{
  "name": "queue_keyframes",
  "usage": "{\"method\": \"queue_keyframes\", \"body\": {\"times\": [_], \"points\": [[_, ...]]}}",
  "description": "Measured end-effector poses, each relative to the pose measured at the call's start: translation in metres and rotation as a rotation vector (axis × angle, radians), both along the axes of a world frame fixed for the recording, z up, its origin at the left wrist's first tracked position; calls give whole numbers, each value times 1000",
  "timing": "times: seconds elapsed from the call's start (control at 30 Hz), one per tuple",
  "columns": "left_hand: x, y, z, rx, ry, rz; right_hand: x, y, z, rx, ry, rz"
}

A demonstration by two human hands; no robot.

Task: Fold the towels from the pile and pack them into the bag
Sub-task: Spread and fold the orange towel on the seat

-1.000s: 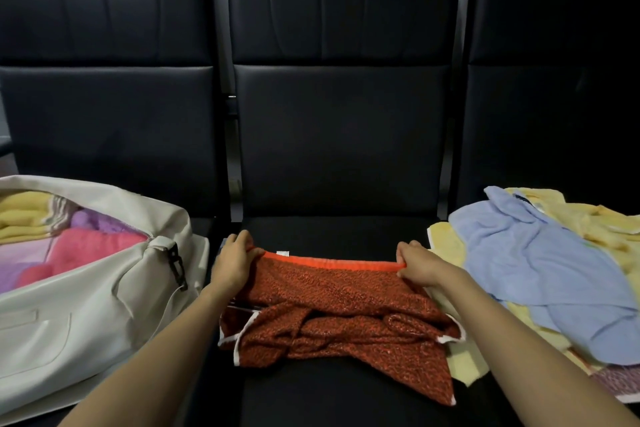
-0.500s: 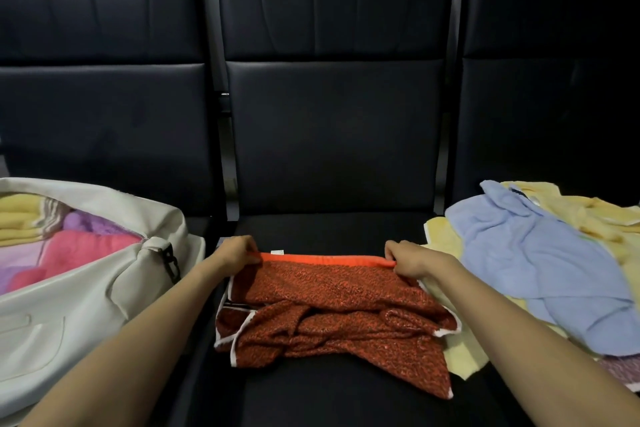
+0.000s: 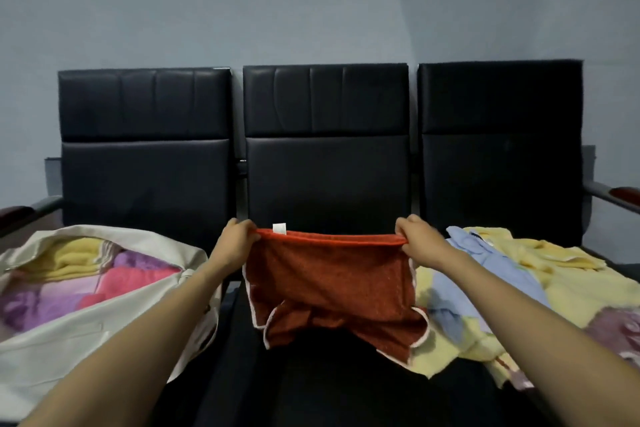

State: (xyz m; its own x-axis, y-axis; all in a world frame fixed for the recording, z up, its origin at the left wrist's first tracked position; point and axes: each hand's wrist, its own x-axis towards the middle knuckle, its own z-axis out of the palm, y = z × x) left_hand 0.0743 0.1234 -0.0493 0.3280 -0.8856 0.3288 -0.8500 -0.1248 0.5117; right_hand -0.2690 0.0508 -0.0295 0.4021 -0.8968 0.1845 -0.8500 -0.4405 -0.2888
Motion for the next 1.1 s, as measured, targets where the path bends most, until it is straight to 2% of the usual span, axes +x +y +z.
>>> {"method": "queue_keyframes", "body": {"times": [0.17,0.27,0.3,0.33,0.37,0.43,0.47,0.53,0.63,0.73,0.8,0.9,0.97,1.03,1.1], "points": [[-26,48,77,-384,73,-27,-19,43,83,-258,-221,-54],[-44,78,109,-661,118,-17,-28,74,114,-473,-440,-29],[-45,84,114,-700,132,-6,-30,83,118,-530,-503,-13],[-44,88,118,-666,152,-9,-33,90,120,-543,-531,0],[-40,91,121,-539,150,-18,-36,95,120,-494,-518,9],[-31,100,124,-177,34,-39,-44,102,123,-243,-393,14],[-28,105,126,-104,1,-44,-48,105,125,-138,-329,11],[-25,115,136,-196,76,-47,-55,108,132,-105,-358,-4],[-27,123,156,-404,258,-79,-59,111,147,-189,-582,-7],[-26,125,168,-464,352,-108,-60,110,156,-206,-657,0],[-23,123,168,-428,340,-100,-56,105,152,-206,-646,-25],[-17,116,152,-212,110,0,-49,90,135,-174,-567,-105],[-14,107,139,-138,27,43,-45,80,121,-112,-539,-155],[-16,101,134,-217,48,74,-39,73,111,-117,-588,-198],[-22,96,137,-374,116,100,-32,71,111,-210,-676,-201]]}}
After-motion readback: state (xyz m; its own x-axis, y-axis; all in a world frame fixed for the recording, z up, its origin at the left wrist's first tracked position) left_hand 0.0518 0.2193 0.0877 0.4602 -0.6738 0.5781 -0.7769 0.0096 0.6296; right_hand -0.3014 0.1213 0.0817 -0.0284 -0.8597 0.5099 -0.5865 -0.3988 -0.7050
